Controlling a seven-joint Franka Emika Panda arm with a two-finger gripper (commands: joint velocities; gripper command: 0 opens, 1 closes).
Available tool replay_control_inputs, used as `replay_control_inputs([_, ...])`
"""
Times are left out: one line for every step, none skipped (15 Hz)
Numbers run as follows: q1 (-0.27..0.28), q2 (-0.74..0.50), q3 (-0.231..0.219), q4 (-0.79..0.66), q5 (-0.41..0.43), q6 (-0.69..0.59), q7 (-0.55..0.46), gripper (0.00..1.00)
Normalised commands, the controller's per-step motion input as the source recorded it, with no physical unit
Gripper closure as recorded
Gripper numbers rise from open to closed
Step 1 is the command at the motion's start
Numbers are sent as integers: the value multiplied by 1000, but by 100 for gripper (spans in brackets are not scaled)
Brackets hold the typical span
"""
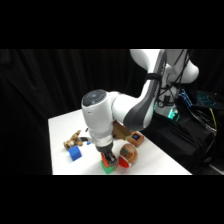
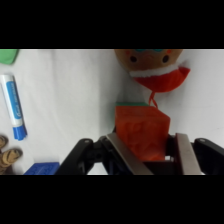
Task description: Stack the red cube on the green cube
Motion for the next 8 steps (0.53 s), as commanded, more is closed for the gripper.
replay_control_inputs([39, 56, -48, 127, -75, 62, 75, 16])
replay_control_inputs([41, 52, -48, 125, -77, 53, 76, 8])
replay_control_inputs([44, 44, -50, 122, -81, 40, 78, 0])
replay_control_inputs([49, 34, -52, 114, -87, 32, 83, 0])
replay_control_inputs([54, 18, -56, 106, -95, 14, 87, 0])
replay_control_inputs([58, -10, -58, 91, -101, 3, 91, 0])
replay_control_inputs([62, -39, -62, 80, -107, -27, 97, 0])
replay_control_inputs([69, -79, -66, 72, -114, -79, 107, 0])
